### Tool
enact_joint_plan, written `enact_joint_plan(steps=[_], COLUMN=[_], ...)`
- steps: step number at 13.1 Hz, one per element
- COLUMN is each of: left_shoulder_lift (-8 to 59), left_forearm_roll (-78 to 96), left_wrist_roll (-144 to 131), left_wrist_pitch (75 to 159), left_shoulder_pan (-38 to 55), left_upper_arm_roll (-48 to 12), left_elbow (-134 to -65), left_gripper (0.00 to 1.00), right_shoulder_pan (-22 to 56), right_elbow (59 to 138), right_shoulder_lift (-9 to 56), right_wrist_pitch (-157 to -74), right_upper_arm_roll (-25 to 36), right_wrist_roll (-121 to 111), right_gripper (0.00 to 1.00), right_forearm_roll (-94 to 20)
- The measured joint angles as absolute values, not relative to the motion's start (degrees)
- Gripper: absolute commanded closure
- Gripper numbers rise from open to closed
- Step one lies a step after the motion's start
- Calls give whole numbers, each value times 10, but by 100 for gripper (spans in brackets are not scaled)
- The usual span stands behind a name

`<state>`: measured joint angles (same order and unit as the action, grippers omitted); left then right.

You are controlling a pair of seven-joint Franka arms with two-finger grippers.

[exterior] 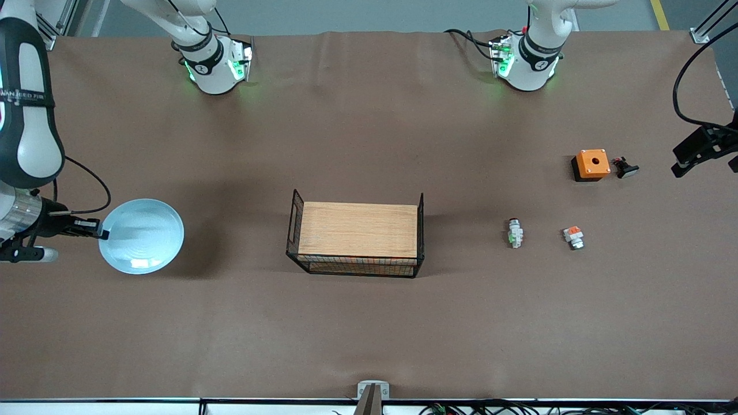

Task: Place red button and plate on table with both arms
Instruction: 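Lift the plate with the right gripper while the left gripper withdraws, then lower the blue plate onto the table and open the right gripper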

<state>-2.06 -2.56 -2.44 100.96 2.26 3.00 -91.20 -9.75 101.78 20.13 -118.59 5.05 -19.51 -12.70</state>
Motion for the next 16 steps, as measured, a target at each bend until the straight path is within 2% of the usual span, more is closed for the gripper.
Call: enact_joint_plan(steps=[7, 8, 9, 13, 16], left_shoulder_lift=[-16, -13, -10, -6, -6], left_forearm_roll=[-25, -25, -25, -25, -25], left_wrist_roll=[-24, -24, -24, -24, -24], left_wrist_pitch=[978, 970, 962, 957, 952], left_shoulder_pan=[30, 30, 30, 31, 29], left_upper_arm_roll=[25, 25, 24, 5, 4], left_elbow=[-882, -882, -882, -881, -880], left_gripper=[0, 0, 0, 0, 0], right_shoulder_pan=[-149, -153, -155, -153, -135], right_elbow=[1037, 1037, 1036, 1027, 1016], right_shoulder_lift=[320, 335, 346, 355, 338], right_wrist_pitch=[-1283, -1292, -1297, -1299, -1298], right_upper_arm_roll=[50, 50, 50, 42, 38], right_wrist_roll=[-352, -372, -387, -397, -397], right_gripper=[98, 63, 1, 0, 0], right_forearm_roll=[-239, -256, -270, -281, -281])
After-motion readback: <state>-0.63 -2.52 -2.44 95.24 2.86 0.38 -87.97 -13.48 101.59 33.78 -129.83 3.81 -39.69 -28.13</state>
